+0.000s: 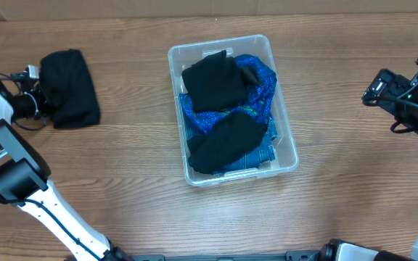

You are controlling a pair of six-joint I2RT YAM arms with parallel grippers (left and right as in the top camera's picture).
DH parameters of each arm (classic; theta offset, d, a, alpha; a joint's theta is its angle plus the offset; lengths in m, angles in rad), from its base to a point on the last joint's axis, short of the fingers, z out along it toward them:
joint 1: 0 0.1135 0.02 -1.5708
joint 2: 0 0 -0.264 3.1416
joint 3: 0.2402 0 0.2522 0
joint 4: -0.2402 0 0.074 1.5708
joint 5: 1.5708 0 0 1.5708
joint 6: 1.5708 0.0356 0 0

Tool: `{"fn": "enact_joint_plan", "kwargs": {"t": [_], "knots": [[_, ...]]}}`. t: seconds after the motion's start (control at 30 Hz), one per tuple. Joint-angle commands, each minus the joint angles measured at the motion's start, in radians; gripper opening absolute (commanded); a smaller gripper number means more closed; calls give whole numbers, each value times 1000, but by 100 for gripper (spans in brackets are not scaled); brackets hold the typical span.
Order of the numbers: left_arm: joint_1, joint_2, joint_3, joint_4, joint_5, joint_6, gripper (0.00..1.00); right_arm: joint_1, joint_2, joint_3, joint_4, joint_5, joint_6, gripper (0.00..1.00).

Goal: Pack container
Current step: 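Grasp the black cloth with the left gripper and carry it into the bin, then press and tuck the black cloths flat in the bin with the left gripper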

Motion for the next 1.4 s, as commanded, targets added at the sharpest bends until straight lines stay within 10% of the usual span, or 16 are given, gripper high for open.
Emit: {"fn": "enact_joint_plan", "kwargs": {"t": [0.0, 0.37, 0.77, 1.0, 1.37], "knots": [[-29, 27, -3, -13, 167, -116, 4, 5, 2, 2, 2, 6, -10, 100], [-183, -272, 3, -39, 341, -117, 4, 5, 2, 2, -6, 5, -26, 100], [-715, -584, 35, -173, 304, 89, 4, 2, 2, 2, -28, 59, 14, 100], [-985, -572, 35, -688, -135, 553, 4, 3, 2, 2, -27, 69, 24, 100], [-1036, -562, 34, -648, -351, 636, 4, 3, 2, 2, -32, 65, 24, 100]]}}
